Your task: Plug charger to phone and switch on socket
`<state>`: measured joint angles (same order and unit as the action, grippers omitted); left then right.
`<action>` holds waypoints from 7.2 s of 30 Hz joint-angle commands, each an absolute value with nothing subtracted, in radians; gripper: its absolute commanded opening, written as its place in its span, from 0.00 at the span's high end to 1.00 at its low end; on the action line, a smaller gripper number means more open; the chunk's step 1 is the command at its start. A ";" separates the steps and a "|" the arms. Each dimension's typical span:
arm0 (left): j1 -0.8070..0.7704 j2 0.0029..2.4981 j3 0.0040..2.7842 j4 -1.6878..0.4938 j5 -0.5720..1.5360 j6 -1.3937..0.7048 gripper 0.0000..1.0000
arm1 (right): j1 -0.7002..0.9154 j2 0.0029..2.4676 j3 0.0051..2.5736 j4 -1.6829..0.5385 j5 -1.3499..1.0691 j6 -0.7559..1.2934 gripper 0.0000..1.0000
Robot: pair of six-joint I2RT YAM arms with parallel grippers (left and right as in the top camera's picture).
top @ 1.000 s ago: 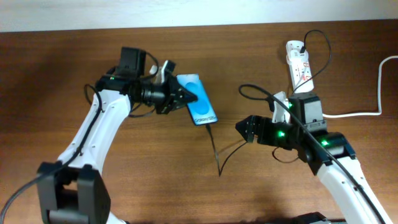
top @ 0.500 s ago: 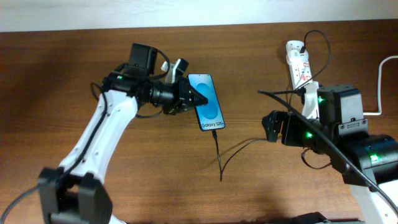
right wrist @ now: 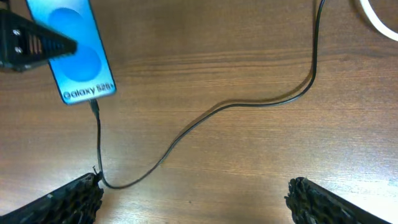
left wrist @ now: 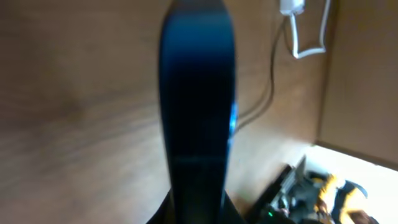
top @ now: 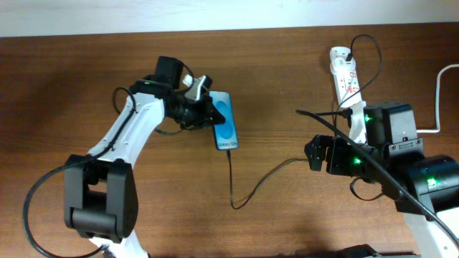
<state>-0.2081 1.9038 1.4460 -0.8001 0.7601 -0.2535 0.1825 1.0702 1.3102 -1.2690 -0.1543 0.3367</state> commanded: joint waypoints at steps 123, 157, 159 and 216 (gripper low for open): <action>-0.181 2.182 1.466 -0.696 0.555 -0.355 0.00 | 0.175 1.192 1.328 -1.298 -0.118 0.329 0.02; -0.180 2.182 1.466 -0.711 0.481 -0.355 0.01 | 0.175 1.192 1.328 -1.298 -0.118 0.329 0.02; -0.180 2.182 1.466 -0.711 0.481 -0.355 0.01 | 0.175 1.192 1.328 -1.298 -0.118 0.329 0.02; -0.124 0.816 1.456 -1.641 -0.210 -0.317 0.01 | -0.490 1.803 1.975 -1.159 -0.188 0.527 0.96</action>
